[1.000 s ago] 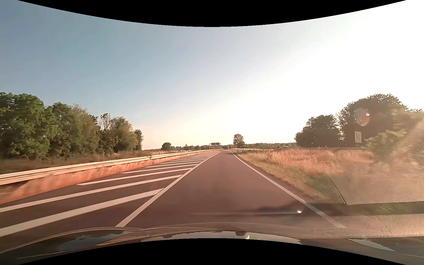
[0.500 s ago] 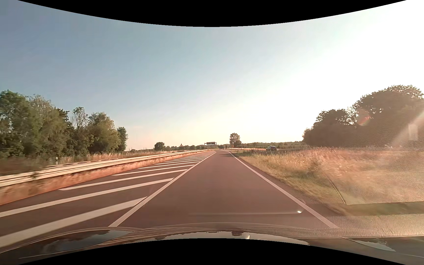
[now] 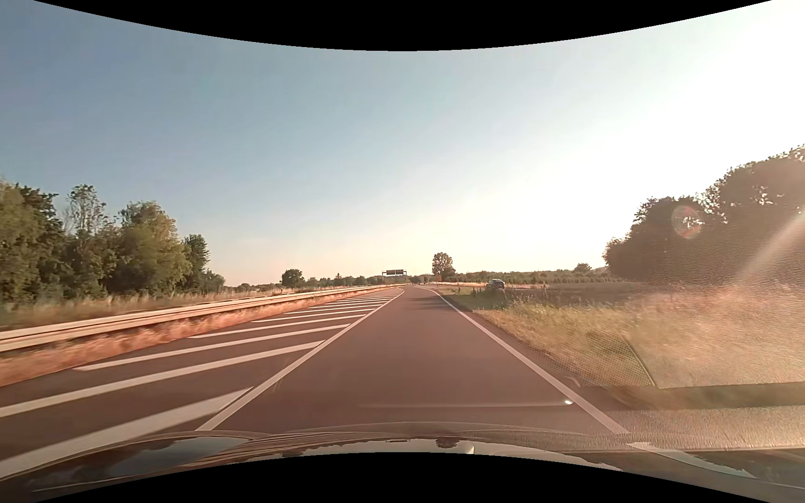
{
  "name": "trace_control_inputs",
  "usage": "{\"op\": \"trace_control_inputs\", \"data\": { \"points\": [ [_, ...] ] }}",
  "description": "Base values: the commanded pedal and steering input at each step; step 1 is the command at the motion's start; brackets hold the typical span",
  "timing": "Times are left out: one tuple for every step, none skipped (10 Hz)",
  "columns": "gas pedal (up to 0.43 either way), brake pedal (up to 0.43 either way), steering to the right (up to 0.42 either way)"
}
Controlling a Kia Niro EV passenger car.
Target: Follow the waypoints while adhering to traffic rules and regulations
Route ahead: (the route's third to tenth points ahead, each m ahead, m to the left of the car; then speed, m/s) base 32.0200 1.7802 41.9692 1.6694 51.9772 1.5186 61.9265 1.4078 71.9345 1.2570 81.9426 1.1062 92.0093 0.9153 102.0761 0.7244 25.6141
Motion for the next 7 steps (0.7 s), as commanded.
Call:
{"op": "trace_control_inputs", "data": {
  "points": [
    [0.228,0.000,0.003],
    [0.228,0.000,0.003],
    [0.228,0.000,0.002],
    [0.228,0.000,0.001],
    [0.228,0.000,0.000],
    [0.228,0.000,0.000],
    [0.228,0.000,-0.001]
  ]
}}
